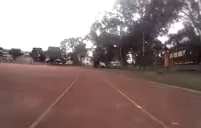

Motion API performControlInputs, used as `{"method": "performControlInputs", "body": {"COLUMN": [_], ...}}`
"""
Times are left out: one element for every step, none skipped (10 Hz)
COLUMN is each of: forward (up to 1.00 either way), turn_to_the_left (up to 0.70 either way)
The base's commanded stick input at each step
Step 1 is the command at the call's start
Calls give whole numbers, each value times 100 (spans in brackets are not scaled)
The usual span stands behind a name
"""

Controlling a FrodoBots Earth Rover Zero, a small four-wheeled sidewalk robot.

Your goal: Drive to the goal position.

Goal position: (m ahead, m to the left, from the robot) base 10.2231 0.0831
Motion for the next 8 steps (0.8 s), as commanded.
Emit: {"method": "performControlInputs", "body": {"forward": [50,50,50,50,50,50,50,50], "turn_to_the_left": [0,0,0,0,0,0,0,0]}}
